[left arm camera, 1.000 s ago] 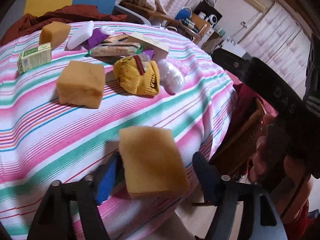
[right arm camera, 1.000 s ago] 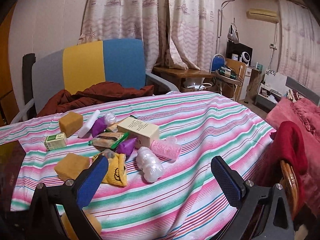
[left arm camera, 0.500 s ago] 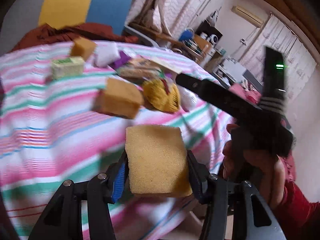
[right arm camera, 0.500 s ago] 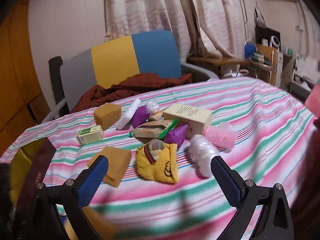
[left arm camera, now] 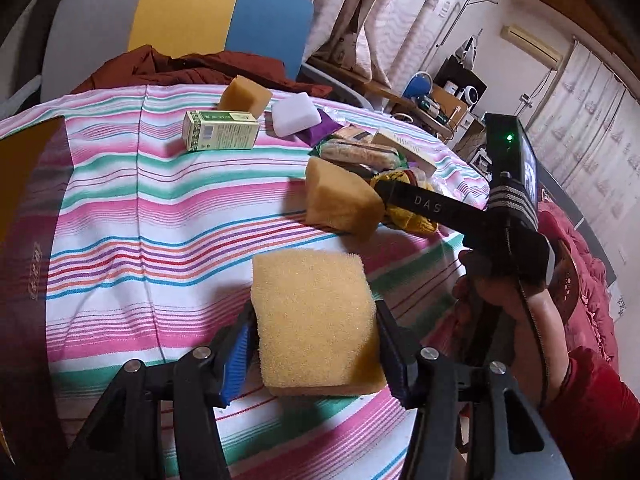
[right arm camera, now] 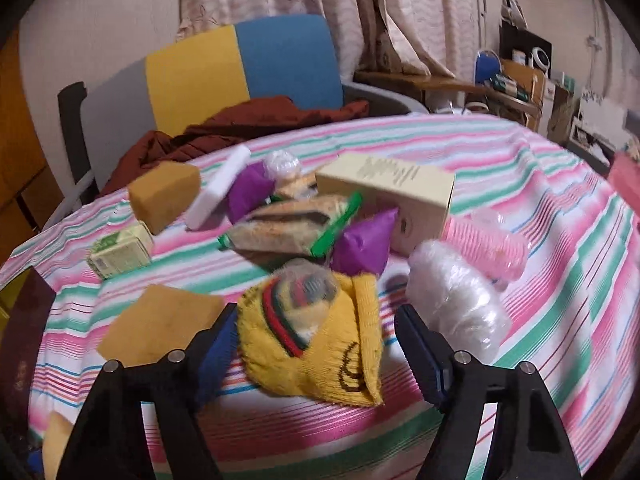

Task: Organize objects
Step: 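Carry the sponge and cloth to the gold tray and release both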

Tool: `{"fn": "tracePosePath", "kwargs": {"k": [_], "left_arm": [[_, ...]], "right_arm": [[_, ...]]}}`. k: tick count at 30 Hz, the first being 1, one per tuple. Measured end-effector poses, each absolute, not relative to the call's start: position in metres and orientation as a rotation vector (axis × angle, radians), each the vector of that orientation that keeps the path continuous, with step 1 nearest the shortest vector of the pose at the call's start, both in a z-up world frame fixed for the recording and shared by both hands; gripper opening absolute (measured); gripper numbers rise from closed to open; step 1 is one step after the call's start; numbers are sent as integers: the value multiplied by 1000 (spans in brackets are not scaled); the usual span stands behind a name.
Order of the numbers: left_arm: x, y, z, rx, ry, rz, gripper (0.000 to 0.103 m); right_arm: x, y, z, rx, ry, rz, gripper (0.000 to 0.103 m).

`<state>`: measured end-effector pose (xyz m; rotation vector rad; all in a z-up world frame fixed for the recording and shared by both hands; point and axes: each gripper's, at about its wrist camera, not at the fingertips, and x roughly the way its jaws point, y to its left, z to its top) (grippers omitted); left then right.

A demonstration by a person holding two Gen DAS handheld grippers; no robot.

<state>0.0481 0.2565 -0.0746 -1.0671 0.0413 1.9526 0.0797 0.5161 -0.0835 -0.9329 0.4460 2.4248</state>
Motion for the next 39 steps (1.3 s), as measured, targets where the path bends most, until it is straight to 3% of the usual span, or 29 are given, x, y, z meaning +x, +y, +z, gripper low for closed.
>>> {"fn": "tracePosePath", "kwargs": {"k": [5,13,26,39], "left_arm": [[50,264,-79,-1033,82,1961,59],[47,261,-84,-1023,43,1943,61],[54,244,-79,-1039,-3,1922,54],[72,179,-25,-894,-90,2000,55]], "right_arm": [[83,511,-84,-896,416,2438,58],[85,501,-82,-859,362,2433,57],[117,487,-68,-812,463,2429,56],[111,405,-39,-831,426,2653,56]]}}
